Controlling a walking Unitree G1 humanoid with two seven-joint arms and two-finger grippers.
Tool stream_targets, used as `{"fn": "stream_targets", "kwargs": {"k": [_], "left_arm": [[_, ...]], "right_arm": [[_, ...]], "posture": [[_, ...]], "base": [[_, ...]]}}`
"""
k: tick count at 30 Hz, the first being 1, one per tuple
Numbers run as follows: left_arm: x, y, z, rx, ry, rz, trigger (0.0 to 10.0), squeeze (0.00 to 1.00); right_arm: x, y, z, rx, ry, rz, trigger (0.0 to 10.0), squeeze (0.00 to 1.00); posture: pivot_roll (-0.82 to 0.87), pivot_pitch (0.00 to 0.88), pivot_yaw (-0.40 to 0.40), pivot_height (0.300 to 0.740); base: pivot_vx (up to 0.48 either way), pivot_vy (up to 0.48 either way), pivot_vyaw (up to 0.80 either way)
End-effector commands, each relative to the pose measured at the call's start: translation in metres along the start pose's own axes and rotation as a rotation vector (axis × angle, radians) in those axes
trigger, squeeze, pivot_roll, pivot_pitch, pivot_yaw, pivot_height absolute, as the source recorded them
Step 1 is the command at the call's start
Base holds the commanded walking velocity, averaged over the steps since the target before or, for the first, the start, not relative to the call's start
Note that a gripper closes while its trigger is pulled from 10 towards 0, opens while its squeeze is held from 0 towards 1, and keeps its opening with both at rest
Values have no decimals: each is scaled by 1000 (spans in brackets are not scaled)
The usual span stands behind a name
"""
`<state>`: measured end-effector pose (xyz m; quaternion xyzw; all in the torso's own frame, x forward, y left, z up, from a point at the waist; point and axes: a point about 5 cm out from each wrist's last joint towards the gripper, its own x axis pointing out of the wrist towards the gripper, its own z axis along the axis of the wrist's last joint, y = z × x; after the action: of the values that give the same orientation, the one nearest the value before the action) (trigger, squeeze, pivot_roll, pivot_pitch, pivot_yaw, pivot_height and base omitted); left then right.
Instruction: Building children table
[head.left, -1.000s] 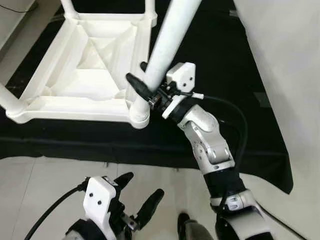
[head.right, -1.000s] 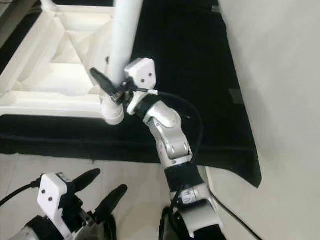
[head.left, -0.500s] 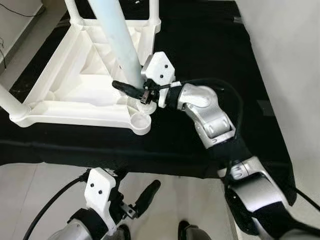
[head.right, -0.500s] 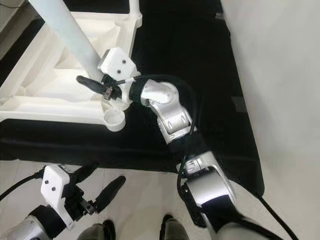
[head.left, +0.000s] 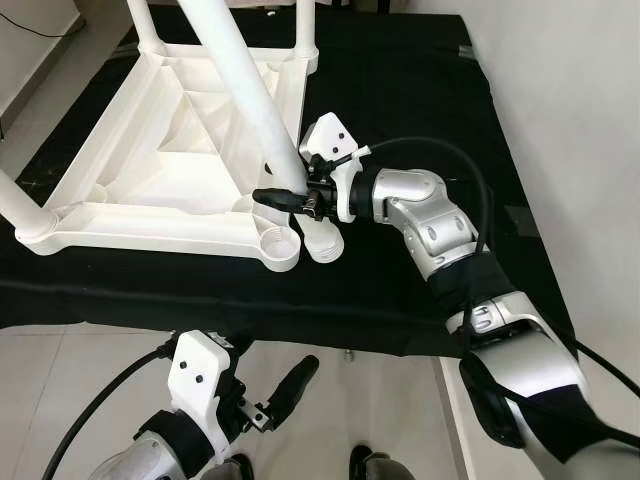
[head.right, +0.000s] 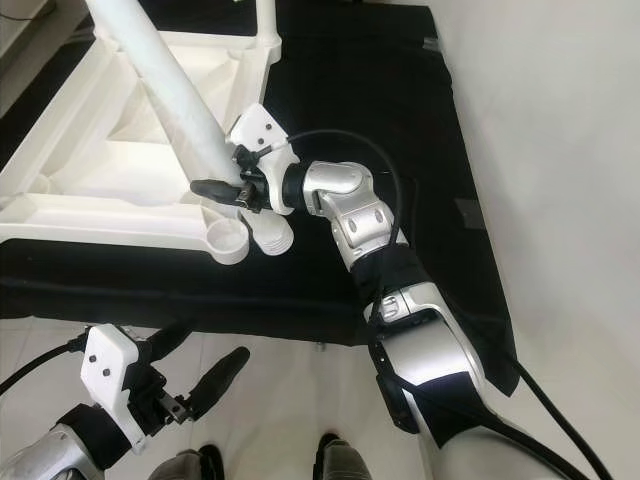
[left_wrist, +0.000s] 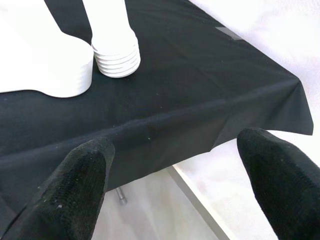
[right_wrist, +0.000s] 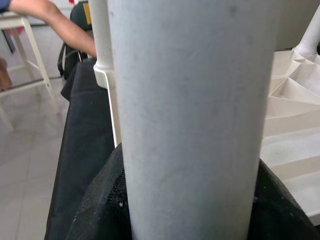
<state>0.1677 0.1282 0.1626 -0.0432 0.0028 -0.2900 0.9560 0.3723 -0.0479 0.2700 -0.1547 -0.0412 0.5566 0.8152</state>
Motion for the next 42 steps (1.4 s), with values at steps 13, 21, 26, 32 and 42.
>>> {"fn": "stream_targets", "kwargs": {"k": [13,21,26,32,42], "left_arm": [[-2,3,-4,-8,13,9,10000,0],[0,5,-3,-5,8,10,10000,0],[0,5,-3,-4,6,11,10000,0],[0,5,-3,-3,6,11,10000,0],[0,5,-3,-1,5,12,10000,0]], "right_arm": [[2,-23,27,93,-275,-213,10000,0],[4,0,39,102,-384,33,10000,0],[10,16,32,98,-375,136,10000,0],[24,22,20,169,-350,62,10000,0],[27,7,-1,217,-203,-143,10000,0]], "posture": [[20,237,-30,740],[19,241,-32,740],[19,241,-32,740],[20,239,-31,740],[20,239,-31,740]], "base": [[0,0,0],[0,0,0],[0,0,0],[0,0,0],[0,0,0]]}}
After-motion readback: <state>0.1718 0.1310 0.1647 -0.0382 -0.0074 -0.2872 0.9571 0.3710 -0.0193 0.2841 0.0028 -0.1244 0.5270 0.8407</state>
